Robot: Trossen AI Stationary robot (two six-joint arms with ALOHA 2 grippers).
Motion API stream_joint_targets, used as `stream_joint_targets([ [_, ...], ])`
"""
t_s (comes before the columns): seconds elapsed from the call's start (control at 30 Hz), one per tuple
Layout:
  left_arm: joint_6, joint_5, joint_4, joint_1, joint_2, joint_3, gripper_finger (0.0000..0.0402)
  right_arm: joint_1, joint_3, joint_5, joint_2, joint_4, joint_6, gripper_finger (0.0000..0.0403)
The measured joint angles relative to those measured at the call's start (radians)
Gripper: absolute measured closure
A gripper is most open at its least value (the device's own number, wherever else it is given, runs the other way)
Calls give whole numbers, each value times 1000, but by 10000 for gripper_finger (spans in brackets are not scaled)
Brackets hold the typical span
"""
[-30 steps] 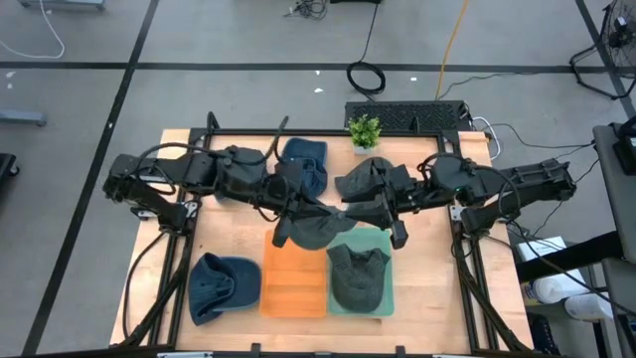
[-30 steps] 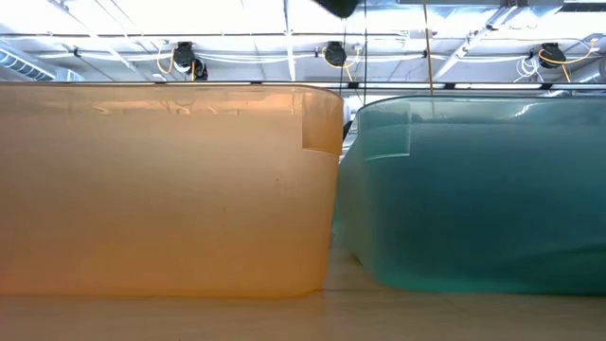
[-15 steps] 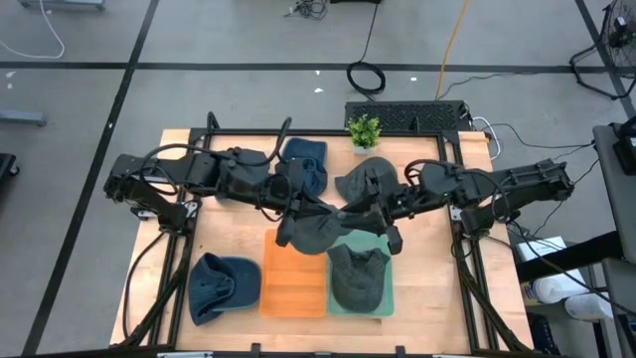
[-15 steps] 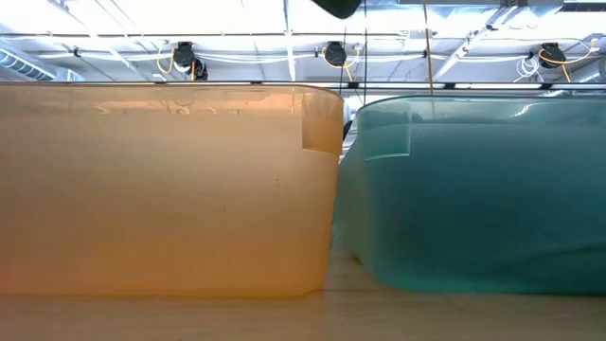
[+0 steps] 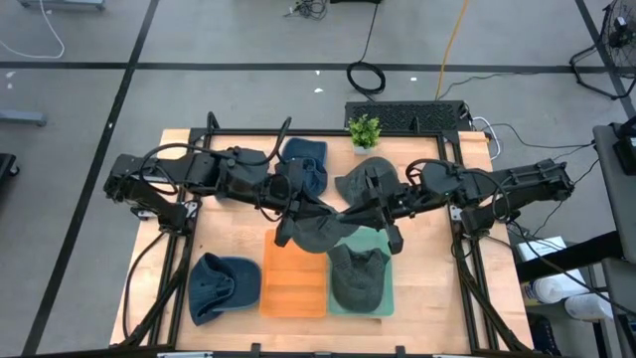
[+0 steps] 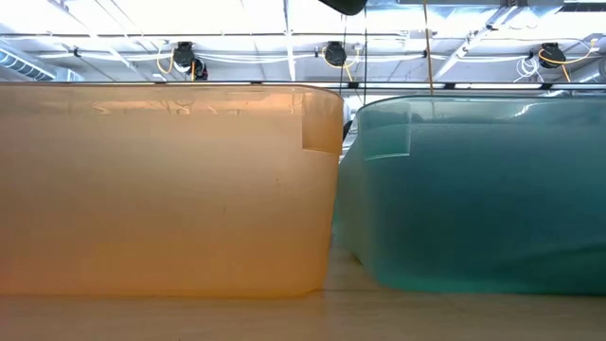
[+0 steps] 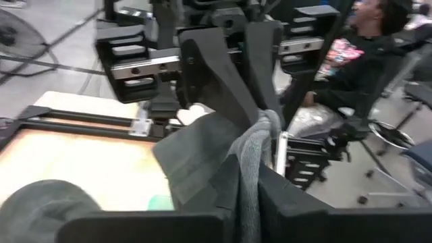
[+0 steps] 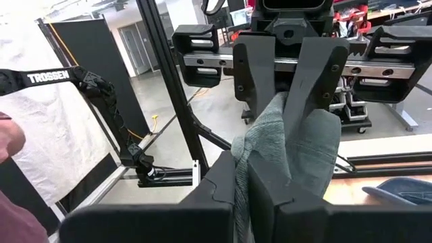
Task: Pick & Place hat
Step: Put the bottom black cap into the green bin
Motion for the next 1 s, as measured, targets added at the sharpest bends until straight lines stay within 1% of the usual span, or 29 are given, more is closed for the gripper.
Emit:
stream_joint_targets([
  [0.1,9,58,0,0,-3,0,347,0,0,0,0,0,0,400],
  [0.23,42,77,5,0,-34,0,302,0,0,1,-16,-19,0,401],
  [0.43,28,80,0,0,-106,0,203,2,0,-1,-44,-60,-14,402],
  [0.6,79,111,-1,0,-182,0,129,21,0,4,-77,-135,-59,402],
  [0.7,97,112,-4,0,-222,0,98,36,5,6,-92,-214,-59,402],
  [0.8,106,110,-11,1,-257,0,76,57,65,9,-91,-379,-59,402],
  [0.93,109,86,-32,13,-299,0,59,89,168,22,-65,-569,-56,402],
  [1.0,112,75,-45,23,-319,0,55,110,211,28,-50,-625,-57,403],
])
